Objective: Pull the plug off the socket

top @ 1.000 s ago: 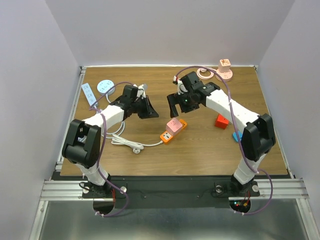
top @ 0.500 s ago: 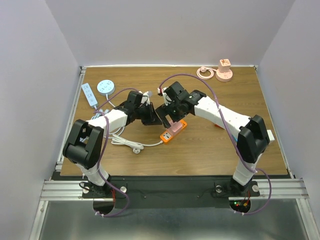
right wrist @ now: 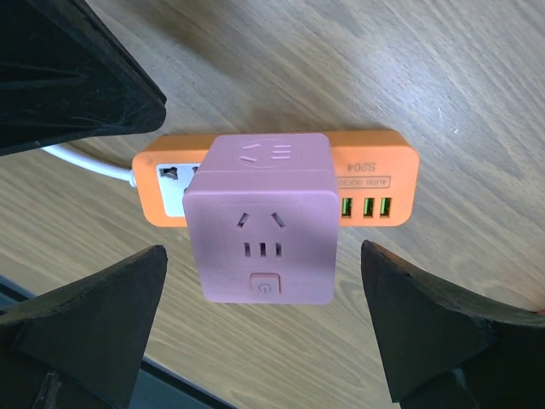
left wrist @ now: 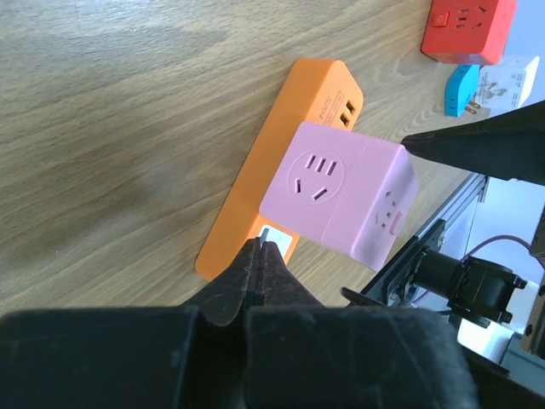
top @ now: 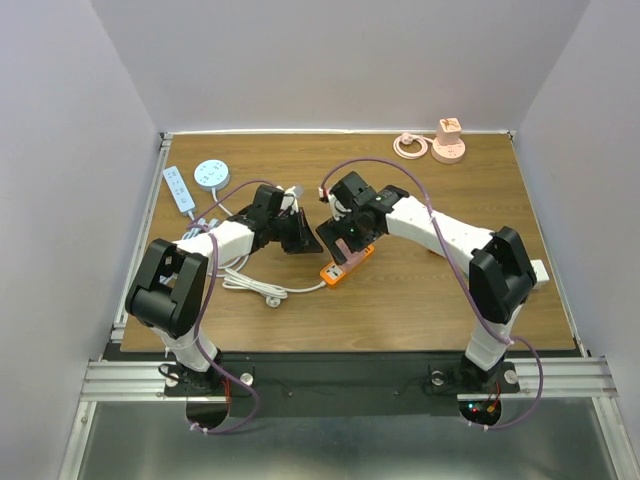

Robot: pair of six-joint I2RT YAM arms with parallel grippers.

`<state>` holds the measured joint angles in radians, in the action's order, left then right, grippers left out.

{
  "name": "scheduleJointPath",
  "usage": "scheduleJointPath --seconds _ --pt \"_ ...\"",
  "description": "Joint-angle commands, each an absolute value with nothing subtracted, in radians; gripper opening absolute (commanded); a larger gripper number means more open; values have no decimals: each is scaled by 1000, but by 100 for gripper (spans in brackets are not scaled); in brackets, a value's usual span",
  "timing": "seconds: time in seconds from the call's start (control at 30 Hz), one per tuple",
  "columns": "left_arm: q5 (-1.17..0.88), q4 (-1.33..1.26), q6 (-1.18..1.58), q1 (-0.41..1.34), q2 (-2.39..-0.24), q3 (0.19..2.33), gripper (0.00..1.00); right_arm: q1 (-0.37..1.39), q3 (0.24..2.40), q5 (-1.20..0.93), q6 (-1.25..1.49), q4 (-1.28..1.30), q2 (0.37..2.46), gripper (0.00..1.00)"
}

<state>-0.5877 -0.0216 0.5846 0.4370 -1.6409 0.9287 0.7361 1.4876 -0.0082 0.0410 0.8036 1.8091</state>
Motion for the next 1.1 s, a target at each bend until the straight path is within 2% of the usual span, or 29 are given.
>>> scheduleJointPath --seconds 0.0,0.13,0.23,0.27,0.37,0.4,0.5,0.57,0.67,1.07 --pt "-618 -52 583 443 -1600 922 0 738 1480 -63 37 787 1844 100" --pt "-643 -54 578 462 -1611 920 0 738 1505 -38 58 782 1905 98" --pt "-661 -61 575 483 -1626 907 0 738 1531 -31 67 779 1931 90" --pt "-669 -72 575 495 -1629 904 0 738 1535 -37 67 779 1936 81" --pt "-692 -86 577 508 -1643 884 0 739 1546 -52 67 778 1944 64" --pt "-696 -100 580 512 -1644 876 0 738 1549 -51 74 779 1941 45" --pt "-709 -124 583 514 -1663 850 0 738 1551 -54 83 779 1928 17" --pt "-710 -132 578 514 -1677 842 0 739 1552 -66 83 779 1924 10" --pt "-707 -164 568 514 -1721 825 0 738 1552 -80 87 781 1917 4" --pt "-621 -203 555 512 -1933 841 0 738 1618 -88 159 790 1856 0"
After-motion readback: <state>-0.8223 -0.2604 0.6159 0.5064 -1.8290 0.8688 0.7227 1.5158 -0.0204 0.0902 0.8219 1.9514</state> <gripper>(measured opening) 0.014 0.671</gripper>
